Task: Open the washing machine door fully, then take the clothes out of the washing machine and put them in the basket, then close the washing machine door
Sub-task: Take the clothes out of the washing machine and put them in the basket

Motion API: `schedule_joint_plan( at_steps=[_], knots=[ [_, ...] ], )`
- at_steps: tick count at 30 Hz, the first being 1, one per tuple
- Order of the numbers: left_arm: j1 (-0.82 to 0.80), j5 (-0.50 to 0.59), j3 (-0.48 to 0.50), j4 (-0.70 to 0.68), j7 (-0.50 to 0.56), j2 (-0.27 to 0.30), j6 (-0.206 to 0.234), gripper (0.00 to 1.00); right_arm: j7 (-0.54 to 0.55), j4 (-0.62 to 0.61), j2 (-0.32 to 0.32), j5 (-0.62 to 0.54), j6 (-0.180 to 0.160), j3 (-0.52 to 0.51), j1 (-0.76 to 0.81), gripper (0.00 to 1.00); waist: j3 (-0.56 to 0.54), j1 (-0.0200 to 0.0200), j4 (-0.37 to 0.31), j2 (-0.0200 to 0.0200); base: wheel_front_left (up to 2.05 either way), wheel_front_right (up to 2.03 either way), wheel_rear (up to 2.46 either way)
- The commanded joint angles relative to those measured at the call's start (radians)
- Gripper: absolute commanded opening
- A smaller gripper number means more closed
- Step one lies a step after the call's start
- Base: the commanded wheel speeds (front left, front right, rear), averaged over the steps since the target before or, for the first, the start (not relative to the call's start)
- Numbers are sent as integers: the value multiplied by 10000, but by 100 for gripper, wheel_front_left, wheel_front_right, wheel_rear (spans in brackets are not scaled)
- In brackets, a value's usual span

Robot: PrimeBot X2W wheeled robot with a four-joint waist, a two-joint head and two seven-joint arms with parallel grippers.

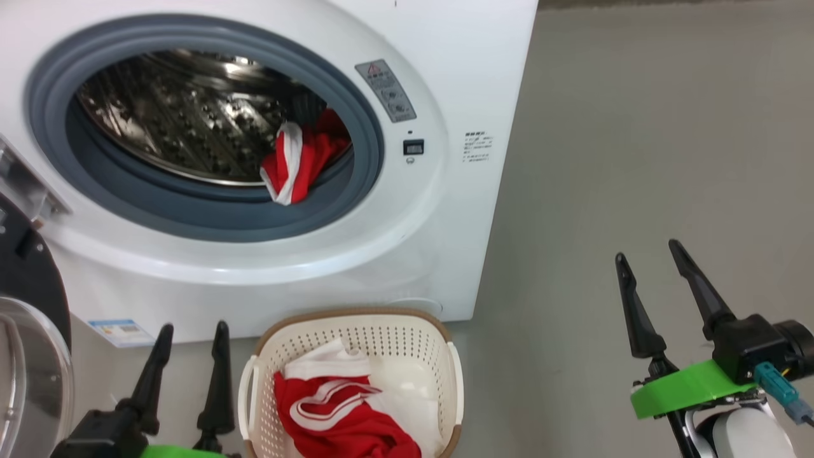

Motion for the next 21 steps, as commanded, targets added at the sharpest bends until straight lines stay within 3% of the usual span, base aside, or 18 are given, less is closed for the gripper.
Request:
schedule_joint_plan(
  at_steps=[1, 13, 21],
  knots=[
    [86, -65, 444, -347, 91, 275, 109, 100, -53, -284, -16, 39, 62, 203, 86, 100, -427, 0, -105, 0, 0, 0, 0],
    [496, -81, 493, -564, 289, 385, 347, 100, -53, -405, -16, 40, 62, 281, 427, 100, -563, 0, -177, 0, 0, 0, 0],
    [330, -481, 485, -434, 262, 133, 282, 100, -53, -436, -16, -19, 62, 263, 397, 100, -396, 0, -171, 0, 0, 0, 0]
  ],
)
